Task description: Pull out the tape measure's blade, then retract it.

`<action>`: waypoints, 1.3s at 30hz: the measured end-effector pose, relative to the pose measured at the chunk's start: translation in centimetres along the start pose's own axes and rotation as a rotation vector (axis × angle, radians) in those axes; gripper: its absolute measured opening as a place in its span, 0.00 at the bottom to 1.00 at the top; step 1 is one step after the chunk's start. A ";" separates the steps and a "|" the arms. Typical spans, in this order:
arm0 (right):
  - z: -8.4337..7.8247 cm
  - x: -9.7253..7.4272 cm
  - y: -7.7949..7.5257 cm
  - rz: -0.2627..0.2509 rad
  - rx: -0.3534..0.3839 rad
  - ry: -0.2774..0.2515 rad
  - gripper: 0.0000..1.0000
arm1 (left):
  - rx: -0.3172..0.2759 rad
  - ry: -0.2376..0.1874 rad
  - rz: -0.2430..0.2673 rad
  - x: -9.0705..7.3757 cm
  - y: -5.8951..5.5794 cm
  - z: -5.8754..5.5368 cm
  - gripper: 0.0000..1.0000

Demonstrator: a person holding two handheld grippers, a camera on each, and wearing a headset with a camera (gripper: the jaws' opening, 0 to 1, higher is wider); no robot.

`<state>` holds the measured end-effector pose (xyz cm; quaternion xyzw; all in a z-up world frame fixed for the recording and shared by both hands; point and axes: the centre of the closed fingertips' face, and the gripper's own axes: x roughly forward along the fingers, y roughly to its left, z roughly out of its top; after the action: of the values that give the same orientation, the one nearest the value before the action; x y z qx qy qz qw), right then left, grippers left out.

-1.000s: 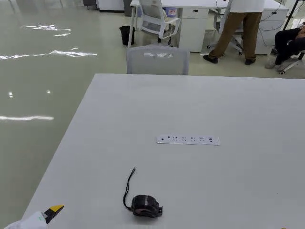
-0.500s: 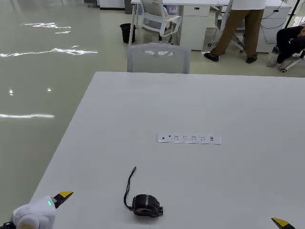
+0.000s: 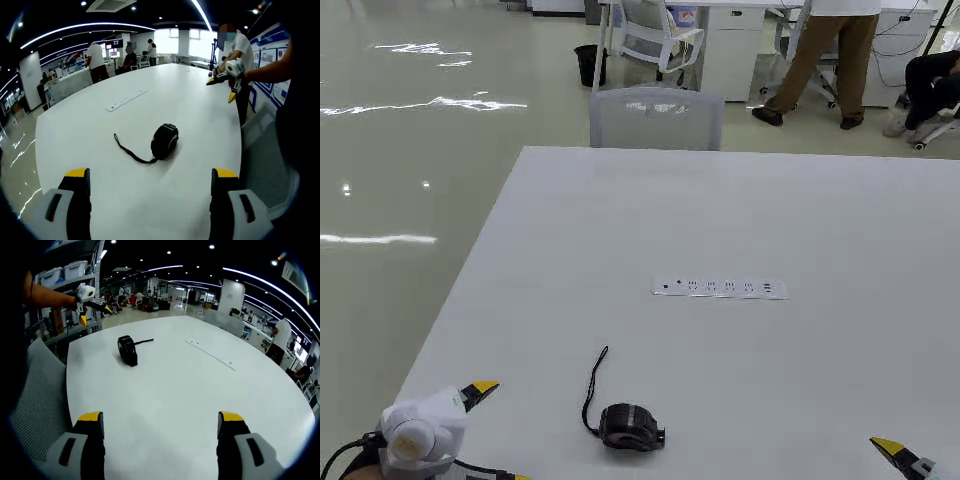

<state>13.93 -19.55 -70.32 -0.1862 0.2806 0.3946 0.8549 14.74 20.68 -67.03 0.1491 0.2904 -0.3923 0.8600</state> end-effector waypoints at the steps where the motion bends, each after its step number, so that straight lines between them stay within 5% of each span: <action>1: 0.1 0.2 0.1 0.004 -0.005 0.000 0.97 | 0.002 0.001 -0.005 0.2 0.0 0.1 0.99; 18: 3.9 4.5 1.5 0.082 -0.082 -0.013 0.95 | 0.136 0.042 -0.096 4.1 -0.4 2.7 0.98; 25: 6.4 6.4 3.1 0.146 -0.149 -0.019 0.92 | 0.229 0.078 -0.137 6.6 -1.0 3.8 0.98; 39: 10.6 11.0 6.4 0.268 -0.265 -0.027 0.89 | 0.294 0.140 -0.219 10.8 -2.0 5.0 0.94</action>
<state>18.37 -3.62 -69.70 -0.2527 0.2373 0.5407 0.7665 20.78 10.64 -69.79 0.2675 0.3036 -0.5103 0.7589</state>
